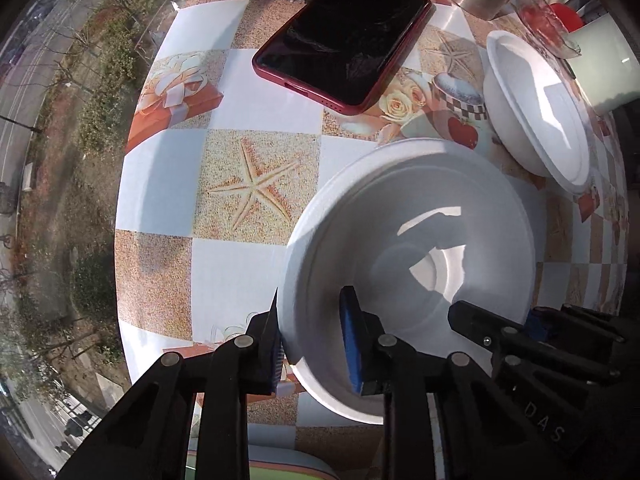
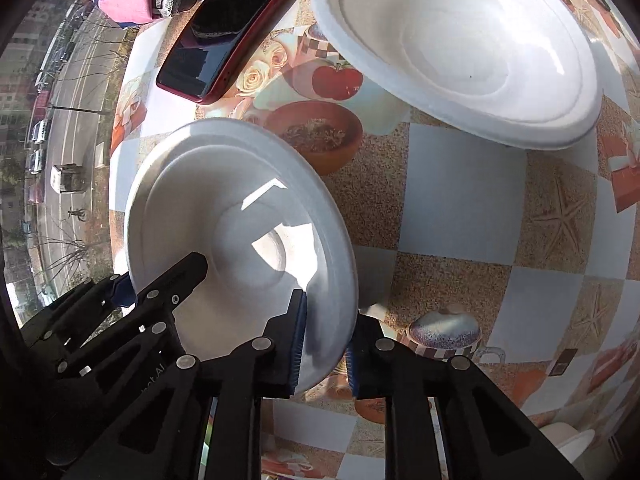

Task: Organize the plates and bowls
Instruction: 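Close both tools on the second white bowl rim, then lift the second bowl with both tools and carry it over the first bowl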

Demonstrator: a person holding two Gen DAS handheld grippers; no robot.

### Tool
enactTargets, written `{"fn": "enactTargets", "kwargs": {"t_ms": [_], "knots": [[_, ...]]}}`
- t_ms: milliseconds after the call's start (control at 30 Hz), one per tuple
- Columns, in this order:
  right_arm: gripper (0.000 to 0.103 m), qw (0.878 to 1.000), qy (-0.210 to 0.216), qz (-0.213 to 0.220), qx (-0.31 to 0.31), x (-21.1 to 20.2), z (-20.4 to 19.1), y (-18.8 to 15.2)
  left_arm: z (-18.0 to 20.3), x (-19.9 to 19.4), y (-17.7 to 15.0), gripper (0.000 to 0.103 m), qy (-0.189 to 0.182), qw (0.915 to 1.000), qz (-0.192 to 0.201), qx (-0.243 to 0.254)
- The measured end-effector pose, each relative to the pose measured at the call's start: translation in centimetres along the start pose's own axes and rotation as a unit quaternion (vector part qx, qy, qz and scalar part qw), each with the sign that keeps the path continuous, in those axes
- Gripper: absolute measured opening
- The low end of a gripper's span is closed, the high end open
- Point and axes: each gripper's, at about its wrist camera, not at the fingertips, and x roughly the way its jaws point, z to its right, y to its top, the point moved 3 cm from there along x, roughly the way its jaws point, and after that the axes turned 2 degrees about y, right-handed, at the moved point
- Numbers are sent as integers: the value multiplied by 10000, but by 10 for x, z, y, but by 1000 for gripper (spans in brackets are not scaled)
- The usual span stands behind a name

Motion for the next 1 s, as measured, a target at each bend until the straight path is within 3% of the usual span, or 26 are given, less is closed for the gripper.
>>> {"fn": "enactTargets", "kwargs": {"t_ms": [467,733,1000], "knots": [[21,9967,-286,-176,742,-8,91,-95,97,-5,-83,27,-75,9945,-328,990],[23,9976,-335,-529,310,14,63,-161,86,-7,-146,28,32,9914,-568,1180],[25,9957,-202,-905,25,40,39,-218,70,-4,-202,32,-65,9826,-934,1603]]}}
